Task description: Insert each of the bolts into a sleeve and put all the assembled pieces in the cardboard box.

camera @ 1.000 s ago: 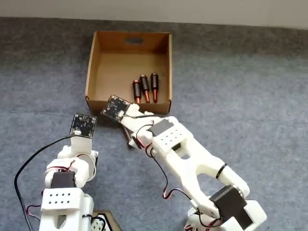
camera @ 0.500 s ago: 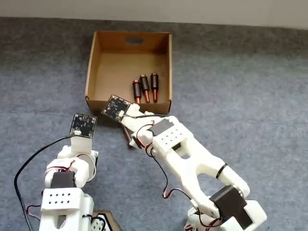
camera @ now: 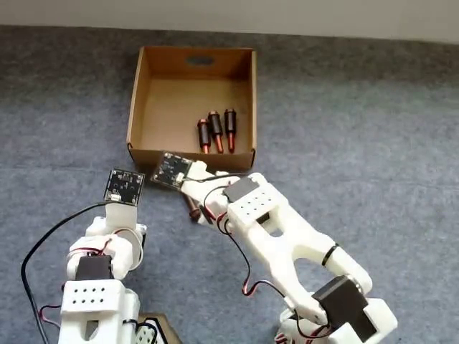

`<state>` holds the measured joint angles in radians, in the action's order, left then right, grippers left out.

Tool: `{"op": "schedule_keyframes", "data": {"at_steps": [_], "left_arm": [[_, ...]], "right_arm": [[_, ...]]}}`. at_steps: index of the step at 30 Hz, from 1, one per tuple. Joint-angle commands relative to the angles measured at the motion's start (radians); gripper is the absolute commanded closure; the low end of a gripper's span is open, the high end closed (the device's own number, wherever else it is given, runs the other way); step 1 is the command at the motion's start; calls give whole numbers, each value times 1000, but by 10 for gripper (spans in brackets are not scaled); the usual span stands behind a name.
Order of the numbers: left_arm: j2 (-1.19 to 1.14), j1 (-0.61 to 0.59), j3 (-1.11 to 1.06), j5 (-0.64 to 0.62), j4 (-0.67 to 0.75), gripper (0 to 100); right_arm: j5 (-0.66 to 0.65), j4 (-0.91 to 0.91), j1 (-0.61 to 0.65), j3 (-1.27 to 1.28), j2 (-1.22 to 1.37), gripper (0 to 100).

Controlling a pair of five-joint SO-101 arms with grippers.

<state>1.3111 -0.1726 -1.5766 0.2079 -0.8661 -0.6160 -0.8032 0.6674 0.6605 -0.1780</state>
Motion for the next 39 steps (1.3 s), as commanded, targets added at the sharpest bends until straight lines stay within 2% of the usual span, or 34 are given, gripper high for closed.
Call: {"op": "schedule_keyframes", "data": {"at_steps": [1, 7, 12, 28, 34, 39], "left_arm": [[1, -1, 4, -3, 15, 980], [1, -1, 4, -3, 15, 980], [1, -1, 4, -3, 17, 980], [1, -1, 4, -3, 17, 980], [1, -1, 4, -3, 17, 980], [1, -1, 4, -3, 17, 980]], "right_arm": [[-20, 31, -19, -61, 39, 875], [-20, -1, -58, -237, 254, 875], [-25, -30, -77, -332, 297, 875], [-68, -35, -119, -407, 473, 875], [-149, -171, -99, -409, 475, 875], [-160, -208, -99, -409, 473, 875]]}}
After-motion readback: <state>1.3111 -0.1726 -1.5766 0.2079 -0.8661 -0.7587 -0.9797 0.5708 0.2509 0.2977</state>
